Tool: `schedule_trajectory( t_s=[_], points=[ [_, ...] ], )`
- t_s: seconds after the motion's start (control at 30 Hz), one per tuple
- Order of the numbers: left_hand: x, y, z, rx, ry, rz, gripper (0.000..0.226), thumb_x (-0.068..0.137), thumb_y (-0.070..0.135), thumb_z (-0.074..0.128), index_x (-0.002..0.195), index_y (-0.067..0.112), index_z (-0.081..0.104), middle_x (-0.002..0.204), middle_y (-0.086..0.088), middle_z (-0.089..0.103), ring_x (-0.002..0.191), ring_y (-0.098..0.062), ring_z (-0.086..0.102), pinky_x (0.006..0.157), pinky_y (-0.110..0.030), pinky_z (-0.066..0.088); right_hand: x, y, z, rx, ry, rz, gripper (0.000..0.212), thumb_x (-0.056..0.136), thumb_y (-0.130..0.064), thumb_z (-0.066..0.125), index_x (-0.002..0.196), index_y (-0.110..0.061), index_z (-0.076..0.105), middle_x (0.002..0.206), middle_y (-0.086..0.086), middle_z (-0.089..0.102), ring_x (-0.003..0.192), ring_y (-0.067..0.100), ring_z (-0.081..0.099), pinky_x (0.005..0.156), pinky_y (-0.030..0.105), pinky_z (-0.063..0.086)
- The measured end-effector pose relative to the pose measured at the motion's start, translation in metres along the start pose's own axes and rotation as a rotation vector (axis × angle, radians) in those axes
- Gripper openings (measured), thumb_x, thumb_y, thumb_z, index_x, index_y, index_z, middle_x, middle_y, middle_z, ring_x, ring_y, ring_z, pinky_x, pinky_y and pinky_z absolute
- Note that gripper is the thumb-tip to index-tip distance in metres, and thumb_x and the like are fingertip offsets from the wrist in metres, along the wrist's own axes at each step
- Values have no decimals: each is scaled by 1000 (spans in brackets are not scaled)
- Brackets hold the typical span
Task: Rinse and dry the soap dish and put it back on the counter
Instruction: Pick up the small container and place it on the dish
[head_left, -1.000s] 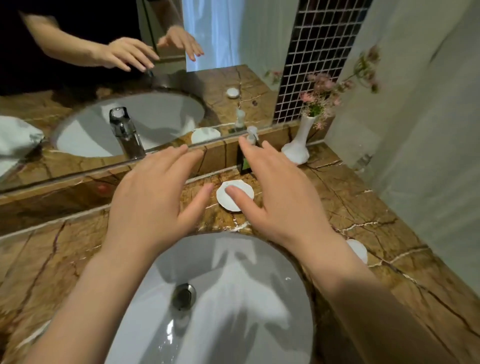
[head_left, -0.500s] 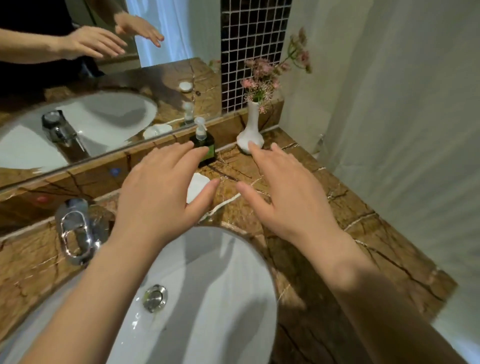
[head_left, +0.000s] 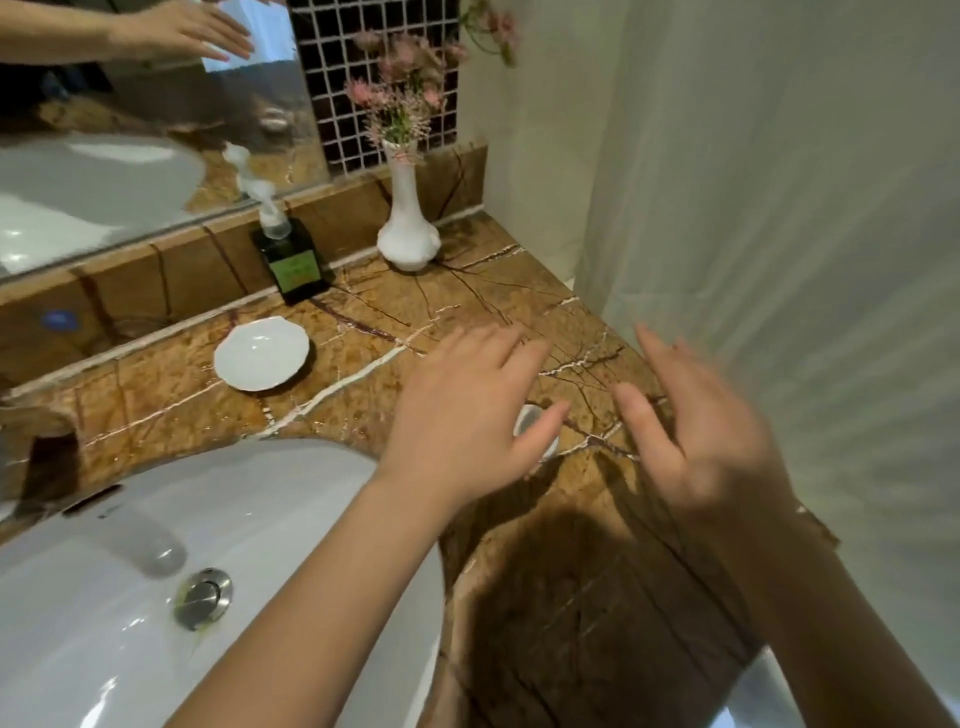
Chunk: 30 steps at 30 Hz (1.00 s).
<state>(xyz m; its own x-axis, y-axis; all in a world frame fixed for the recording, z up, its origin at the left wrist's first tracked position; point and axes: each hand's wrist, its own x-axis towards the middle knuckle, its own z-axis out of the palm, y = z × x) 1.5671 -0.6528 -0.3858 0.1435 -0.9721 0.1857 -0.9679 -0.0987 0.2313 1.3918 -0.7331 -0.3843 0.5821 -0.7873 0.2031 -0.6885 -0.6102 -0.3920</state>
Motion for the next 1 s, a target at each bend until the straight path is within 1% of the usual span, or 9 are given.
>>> schedule_trajectory(
  t_s=[0.07,0.2,0.3,0.4,0.63,0.7,0.8,0.87,1.0],
  points=[
    [5,4,11,3,1,10,58,88,55,33,131,19,48,134,-6,55,124,-25,47,102,-39,34,-2,10,2,35,-36,8,66,89,-56,30,144,-21,32,149,4,39,138,20,32,111,29,22],
    [10,8,34,-1,2,19,57,87,55,33,129,20,49,129,-6,58,117,-27,53,93,-39,41,-3,23,9,12,-2,29,64,89,-56,28,144,-25,34,149,-4,39,138,12,31,110,23,19],
    [13,6,57,-20,-95,-20,59,85,54,34,135,22,40,130,-3,56,112,-26,55,82,-39,50,-8,29,17,-27,82,-57,62,94,-51,29,138,-10,44,140,7,50,132,21,43,111,30,30],
    [15,-1,78,-16,-210,-8,60,84,48,41,138,24,33,132,-4,54,108,-28,56,78,-41,52,-11,33,26,-44,127,-112,60,96,-46,33,133,-2,49,132,15,56,125,29,51,105,40,41],
    [13,-4,95,-45,-182,24,37,81,29,54,117,20,54,105,-1,61,91,-22,55,66,-33,49,-9,28,43,-21,97,-44,64,92,-52,32,134,-7,49,132,11,58,128,28,48,101,42,45],
    [14,-5,91,-67,-174,25,34,80,28,53,112,18,57,101,-3,60,90,-24,54,67,-36,48,-7,24,50,-41,95,-45,61,91,-50,39,133,-7,50,130,11,60,126,28,50,102,39,44],
    [12,-14,78,-93,-115,13,35,78,28,54,111,17,59,103,-4,61,93,-26,53,71,-40,48,-4,19,62,-174,79,-45,52,85,-39,59,129,-12,56,120,7,67,114,24,61,86,27,49],
    [7,-21,66,-114,-47,1,38,77,25,57,113,16,60,109,-5,62,97,-26,55,73,-37,49,-2,14,71,-193,-7,-30,50,81,-33,65,127,-18,55,112,1,68,102,20,63,76,25,50],
    [-3,-34,45,-130,49,-2,39,76,22,59,114,15,61,112,-6,63,101,-29,57,78,-37,48,2,1,95,-120,-113,-48,50,82,-29,64,129,-19,52,118,1,63,103,18,59,83,30,51]
  ],
)
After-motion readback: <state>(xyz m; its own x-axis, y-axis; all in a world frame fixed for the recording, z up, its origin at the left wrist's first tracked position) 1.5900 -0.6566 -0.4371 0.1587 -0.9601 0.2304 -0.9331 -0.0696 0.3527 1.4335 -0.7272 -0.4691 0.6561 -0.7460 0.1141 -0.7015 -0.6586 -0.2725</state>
